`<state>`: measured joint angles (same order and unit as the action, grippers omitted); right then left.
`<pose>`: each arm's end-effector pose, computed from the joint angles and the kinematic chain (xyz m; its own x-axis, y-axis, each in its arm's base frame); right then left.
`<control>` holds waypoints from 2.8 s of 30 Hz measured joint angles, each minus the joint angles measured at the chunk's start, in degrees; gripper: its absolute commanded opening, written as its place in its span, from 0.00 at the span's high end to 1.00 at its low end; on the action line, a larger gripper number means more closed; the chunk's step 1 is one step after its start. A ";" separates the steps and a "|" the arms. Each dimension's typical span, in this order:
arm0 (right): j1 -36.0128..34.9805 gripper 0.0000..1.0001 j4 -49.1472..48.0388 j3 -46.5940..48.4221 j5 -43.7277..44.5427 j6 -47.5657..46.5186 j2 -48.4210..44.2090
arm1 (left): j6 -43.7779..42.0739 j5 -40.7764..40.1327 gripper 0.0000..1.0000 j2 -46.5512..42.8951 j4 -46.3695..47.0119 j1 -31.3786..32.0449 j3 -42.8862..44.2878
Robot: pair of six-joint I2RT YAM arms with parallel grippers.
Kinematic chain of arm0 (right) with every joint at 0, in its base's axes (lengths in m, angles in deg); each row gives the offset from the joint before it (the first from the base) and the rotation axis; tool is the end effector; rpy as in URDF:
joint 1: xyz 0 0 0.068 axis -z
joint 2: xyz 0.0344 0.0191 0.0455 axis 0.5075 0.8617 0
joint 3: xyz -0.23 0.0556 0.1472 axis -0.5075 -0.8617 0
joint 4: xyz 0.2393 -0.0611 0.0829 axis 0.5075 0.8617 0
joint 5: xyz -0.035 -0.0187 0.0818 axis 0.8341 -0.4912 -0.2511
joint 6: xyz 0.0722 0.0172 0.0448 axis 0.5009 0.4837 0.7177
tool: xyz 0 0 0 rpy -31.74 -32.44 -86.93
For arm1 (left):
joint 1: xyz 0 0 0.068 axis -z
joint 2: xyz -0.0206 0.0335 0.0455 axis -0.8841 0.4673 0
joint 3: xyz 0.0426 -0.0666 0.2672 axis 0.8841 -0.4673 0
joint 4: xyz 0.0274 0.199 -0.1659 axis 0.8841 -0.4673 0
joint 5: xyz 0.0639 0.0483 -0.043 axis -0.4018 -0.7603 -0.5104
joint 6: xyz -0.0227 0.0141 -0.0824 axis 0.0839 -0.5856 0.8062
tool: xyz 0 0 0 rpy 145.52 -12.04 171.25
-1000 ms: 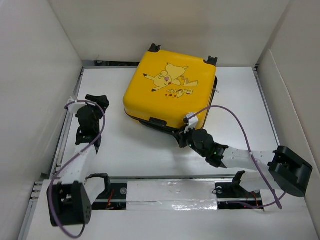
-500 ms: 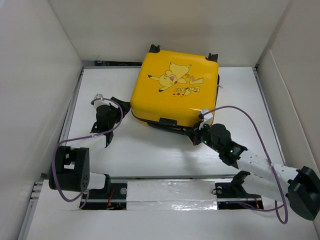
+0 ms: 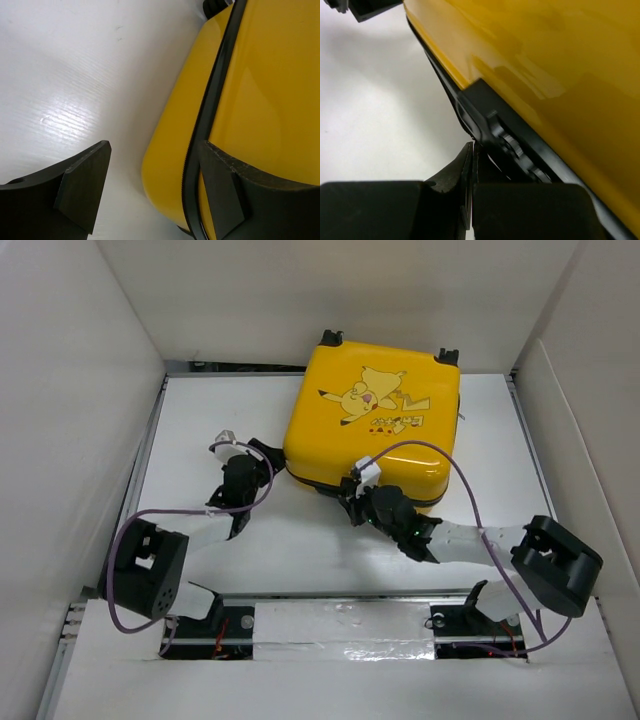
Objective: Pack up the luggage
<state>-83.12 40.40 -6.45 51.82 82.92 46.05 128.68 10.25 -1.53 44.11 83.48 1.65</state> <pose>0.2054 0.2478 0.1961 -0.3140 -0.0900 -0.9452 -0.6365 0.7586 0.1392 0.3008 -0.1031 0.1933 -0.2771 -0.6821 -0.6767 -0.0134 0.7069 -0.7071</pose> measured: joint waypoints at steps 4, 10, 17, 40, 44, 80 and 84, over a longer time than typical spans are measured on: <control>-0.39 1.00 -1.66 1.09 0.81 -2.08 2.32 | -0.79 -3.26 0.31 -2.84 -1.11 2.82 0.00; -0.28 1.00 -11.19 1.05 1.42 -2.25 7.54 | -2.38 -2.34 0.30 -8.33 -6.36 12.35 -0.52; -2.49 0.97 -8.70 -4.55 -3.69 -2.93 -0.98 | -3.87 3.78 0.27 -21.05 -9.55 12.66 0.02; 35.80 1.00 32.54 11.87 4.17 1.14 -31.93 | -6.56 12.39 0.30 3.08 -11.08 -7.58 19.52; 53.40 1.00 32.09 9.86 4.50 2.84 -28.79 | -6.27 14.27 0.31 6.21 -10.58 -7.04 19.50; 52.74 0.64 40.87 62.58 -34.32 -18.82 42.10 | -1.81 -9.16 0.32 -14.05 0.48 11.28 -9.07; 53.77 0.57 40.09 64.92 -33.44 -20.94 43.67 | -2.43 -15.17 0.32 -18.49 -5.44 22.23 -9.14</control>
<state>-29.35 80.48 58.47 18.38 61.98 89.72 126.26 -4.92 -20.02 38.67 105.71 -7.48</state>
